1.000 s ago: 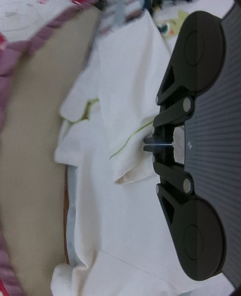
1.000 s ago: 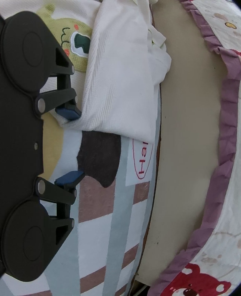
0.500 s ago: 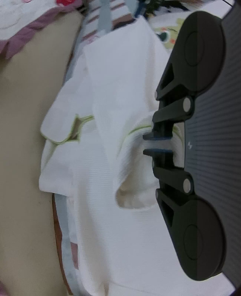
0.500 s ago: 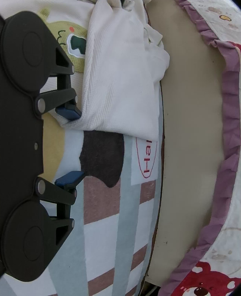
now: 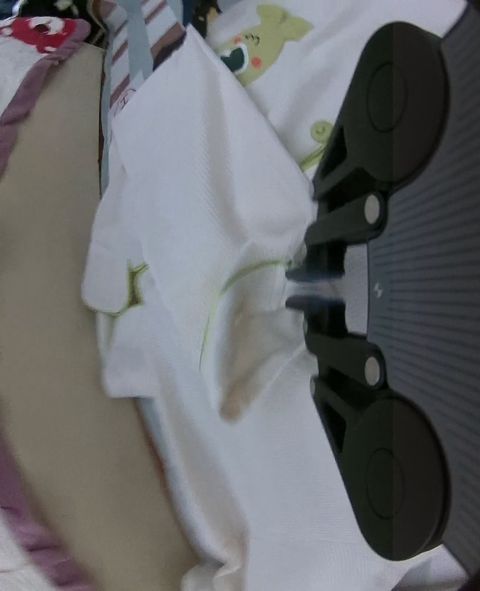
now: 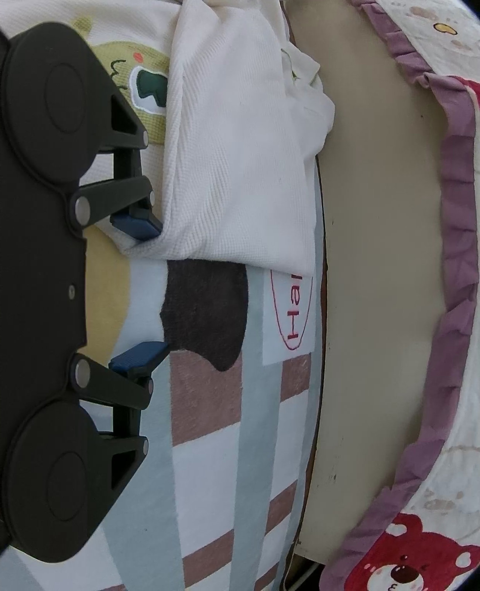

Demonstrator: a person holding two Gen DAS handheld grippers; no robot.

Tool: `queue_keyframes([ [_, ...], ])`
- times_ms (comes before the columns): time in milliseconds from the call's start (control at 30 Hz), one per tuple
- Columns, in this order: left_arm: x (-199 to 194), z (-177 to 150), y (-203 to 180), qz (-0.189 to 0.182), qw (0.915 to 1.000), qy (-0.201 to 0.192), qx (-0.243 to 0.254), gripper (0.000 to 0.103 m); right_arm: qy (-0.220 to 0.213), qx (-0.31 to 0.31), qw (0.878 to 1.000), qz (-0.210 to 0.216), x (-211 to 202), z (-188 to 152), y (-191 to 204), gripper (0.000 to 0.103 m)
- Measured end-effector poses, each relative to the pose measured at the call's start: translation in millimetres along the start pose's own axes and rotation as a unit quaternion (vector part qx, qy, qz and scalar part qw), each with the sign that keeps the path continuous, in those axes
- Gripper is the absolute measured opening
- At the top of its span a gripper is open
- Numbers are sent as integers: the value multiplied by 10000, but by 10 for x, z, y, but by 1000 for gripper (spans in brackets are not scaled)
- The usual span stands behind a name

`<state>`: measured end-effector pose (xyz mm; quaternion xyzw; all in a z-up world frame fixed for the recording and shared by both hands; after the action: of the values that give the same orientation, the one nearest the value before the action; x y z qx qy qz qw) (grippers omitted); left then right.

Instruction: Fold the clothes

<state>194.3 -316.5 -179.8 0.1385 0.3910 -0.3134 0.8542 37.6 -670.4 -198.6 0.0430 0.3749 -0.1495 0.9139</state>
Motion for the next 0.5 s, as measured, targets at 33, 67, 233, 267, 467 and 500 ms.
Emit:
queue_keyframes([
  [33, -88, 6, -6, 100, 9998, -164, 57, 3, -2, 3, 10000, -3, 1, 0, 0, 64],
  [67, -189, 4, 10, 169, 9993, -325, 13, 2, 1, 6, 10000, -11, 0, 0, 2, 64],
  [233, -621, -246, 263, 423, 9909, -751, -1031, 3, 11, -16, 10000, -8, 2, 5, -2, 64],
  [267, -618, -310, 310, 381, 9900, -599, -1220, 3, 17, -25, 10000, -8, 2, 7, -3, 64],
  [467, -557, -588, 539, 42, 9732, 110, -2295, 8, 62, -17, 10000, -48, -19, 3, 8, 64],
  [500, -542, -582, 540, 1, 9719, 81, -2351, 15, 75, -6, 10000, -60, -21, 4, 11, 64],
])
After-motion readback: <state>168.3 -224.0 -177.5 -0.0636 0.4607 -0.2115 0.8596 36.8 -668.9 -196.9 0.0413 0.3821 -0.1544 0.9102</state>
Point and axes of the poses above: each gripper's, at about its wrist camera, not at the fingertips, and x roughly the way its jaws point, y to its left, z to its top, the point moved 3 cm from there along x, roughly the way its jaws point, and after that the axes turned 6 degrees about -x, right-handed, at the moved point
